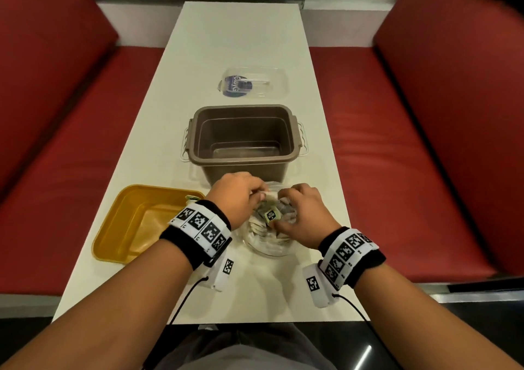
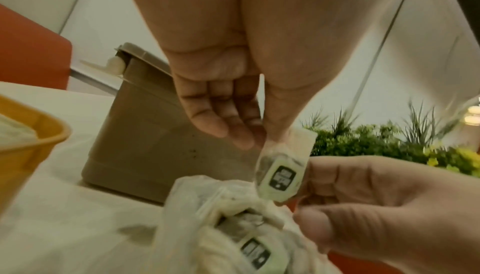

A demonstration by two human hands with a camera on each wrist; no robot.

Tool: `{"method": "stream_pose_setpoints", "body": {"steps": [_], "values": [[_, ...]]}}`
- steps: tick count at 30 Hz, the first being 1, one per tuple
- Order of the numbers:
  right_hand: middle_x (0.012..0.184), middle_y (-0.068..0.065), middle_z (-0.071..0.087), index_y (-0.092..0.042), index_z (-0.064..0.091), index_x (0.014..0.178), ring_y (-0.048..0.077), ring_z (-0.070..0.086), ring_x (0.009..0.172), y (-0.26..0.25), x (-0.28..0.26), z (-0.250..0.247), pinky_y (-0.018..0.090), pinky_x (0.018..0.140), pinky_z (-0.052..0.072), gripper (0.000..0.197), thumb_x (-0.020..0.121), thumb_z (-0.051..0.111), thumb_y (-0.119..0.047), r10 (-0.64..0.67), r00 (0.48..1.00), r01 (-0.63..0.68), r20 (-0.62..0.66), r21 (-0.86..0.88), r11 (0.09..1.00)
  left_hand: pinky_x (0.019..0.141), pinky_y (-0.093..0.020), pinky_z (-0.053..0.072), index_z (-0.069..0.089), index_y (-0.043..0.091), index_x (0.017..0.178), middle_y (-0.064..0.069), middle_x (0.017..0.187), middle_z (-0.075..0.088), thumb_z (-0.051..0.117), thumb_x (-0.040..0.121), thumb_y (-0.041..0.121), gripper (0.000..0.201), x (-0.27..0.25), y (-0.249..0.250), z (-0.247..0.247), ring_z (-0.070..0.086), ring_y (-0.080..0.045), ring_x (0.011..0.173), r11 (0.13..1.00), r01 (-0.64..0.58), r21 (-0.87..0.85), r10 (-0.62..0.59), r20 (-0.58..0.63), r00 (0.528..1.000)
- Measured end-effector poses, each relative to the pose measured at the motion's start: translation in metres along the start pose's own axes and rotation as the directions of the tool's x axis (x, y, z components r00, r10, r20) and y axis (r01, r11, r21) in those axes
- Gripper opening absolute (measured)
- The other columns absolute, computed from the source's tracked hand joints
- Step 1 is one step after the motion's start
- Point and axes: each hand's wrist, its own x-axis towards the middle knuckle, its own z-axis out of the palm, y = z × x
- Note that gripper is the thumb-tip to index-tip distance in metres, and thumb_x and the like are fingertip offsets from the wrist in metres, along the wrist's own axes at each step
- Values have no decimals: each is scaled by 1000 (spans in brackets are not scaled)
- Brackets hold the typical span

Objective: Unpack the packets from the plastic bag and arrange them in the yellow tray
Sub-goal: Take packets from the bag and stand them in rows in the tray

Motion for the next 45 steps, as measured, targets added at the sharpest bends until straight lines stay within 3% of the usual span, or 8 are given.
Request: {"method": "stream_pose_setpoints", "body": {"steps": [6,14,24,27,31,35,40,45], "values": [[83,-4,73,-26,68,89,6,66,73,4,6,-18,17,67,47,7,88,73,-22,0,997,28,-73,383,923,67,-21,48,66,29,93,12,75,64,65,89,29,4,-5,18,5,60,-4,70,986,57,-158,-69,-67,995],[78,3,69,-29,63,79,11,59,69,25,7,-24,32,71,53,17,85,77,-19,12,995,32,-101,424,905,83,-35,53,65,28,101,9,94,66,74,75,43,31,1,17,46,62,-16,90,975,166,149,-190,161,969],[83,5,72,-12,45,66,0,61,65,28,3,-23,30,62,48,21,82,58,-6,60,993,2,-106,507,862,78,-32,53,66,32,100,6,87,70,57,87,29,16,-2,17,36,64,-20,87,968,215,126,-217,3,976],[66,15,60,-18,39,64,23,62,65,22,5,-22,42,63,50,22,79,53,-13,56,993,0,-103,476,880,75,-30,52,57,37,106,9,80,67,57,88,25,22,-4,16,25,63,-17,81,979,196,62,-195,-32,980],[64,-1,42,-19,39,72,17,37,59,15,4,-19,33,59,36,21,83,53,-8,13,996,26,-85,443,896,75,-25,49,65,35,97,11,86,69,56,89,24,17,-8,15,18,64,-14,83,984,175,42,-172,-60,983],[66,-2,50,-23,51,89,12,42,58,10,3,-19,33,61,43,16,80,59,-12,-59,998,62,-21,420,905,90,-28,50,67,32,118,11,103,72,60,88,27,31,-13,18,6,64,-12,95,987,126,103,-126,-1,992],[57,-14,47,-23,60,94,4,40,52,2,5,-16,22,58,41,22,80,70,-11,-107,994,87,27,411,908,80,-33,54,71,35,98,11,86,71,62,90,33,12,-18,15,-9,64,-13,86,981,107,160,-101,-44,994],[58,-12,45,-25,63,85,4,41,52,-15,10,-7,21,58,41,16,82,77,-18,-164,986,144,21,378,914,78,-32,47,69,33,98,8,96,56,62,91,39,12,-24,12,-19,53,-13,86,990,43,133,-39,-34,999]]}}
